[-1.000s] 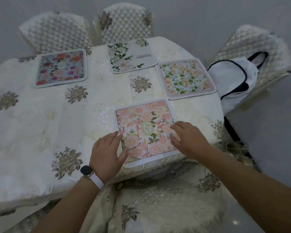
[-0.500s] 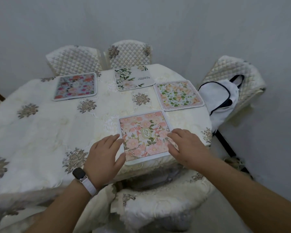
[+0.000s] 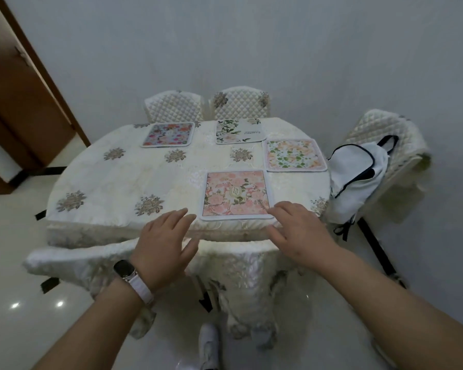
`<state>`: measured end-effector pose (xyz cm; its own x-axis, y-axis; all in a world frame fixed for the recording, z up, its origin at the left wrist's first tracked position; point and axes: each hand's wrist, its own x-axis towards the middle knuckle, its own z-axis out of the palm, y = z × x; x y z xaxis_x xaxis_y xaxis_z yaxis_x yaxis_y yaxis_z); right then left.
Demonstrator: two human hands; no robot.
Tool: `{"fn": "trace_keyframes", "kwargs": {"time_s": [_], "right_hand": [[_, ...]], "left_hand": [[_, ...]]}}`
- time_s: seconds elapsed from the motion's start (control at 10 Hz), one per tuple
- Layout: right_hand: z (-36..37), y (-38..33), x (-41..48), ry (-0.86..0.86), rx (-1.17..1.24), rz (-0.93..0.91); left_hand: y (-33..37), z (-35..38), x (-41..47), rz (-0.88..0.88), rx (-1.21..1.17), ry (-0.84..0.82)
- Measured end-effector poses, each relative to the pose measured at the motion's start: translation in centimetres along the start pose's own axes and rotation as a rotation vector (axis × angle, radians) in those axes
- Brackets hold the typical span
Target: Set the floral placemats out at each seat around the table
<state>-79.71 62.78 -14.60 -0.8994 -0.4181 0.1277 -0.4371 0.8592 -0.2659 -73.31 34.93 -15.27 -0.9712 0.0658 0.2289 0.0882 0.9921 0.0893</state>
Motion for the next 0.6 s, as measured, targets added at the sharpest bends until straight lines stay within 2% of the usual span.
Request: {"fn": "trace_keyframes", "kwargs": {"time_s": [0.2,0.4,0.5,0.6], "right_hand": [[-2.9,-0.3,-6.8,-0.011,-0.015,-0.069],[-5.6,-0.8,-10.8,0.024,-0.002,-0.105],[-7.5,-1.2,-12.1,-0.028,0.022,-0.101],[-12.7,-2.0,-13.3,-0.081,0.065,-0.112]], "left_hand": [[4.7,-3.6,-6.6,-0.036,0.033,-0.005],[7.1,-6.5,-9.4,-0.021,0.081,0.015],[7.6,-7.9,-9.6,0.006,0.092,0.044],[7.6,-9.4,-9.8,0.005,0.102,0.057]]}}
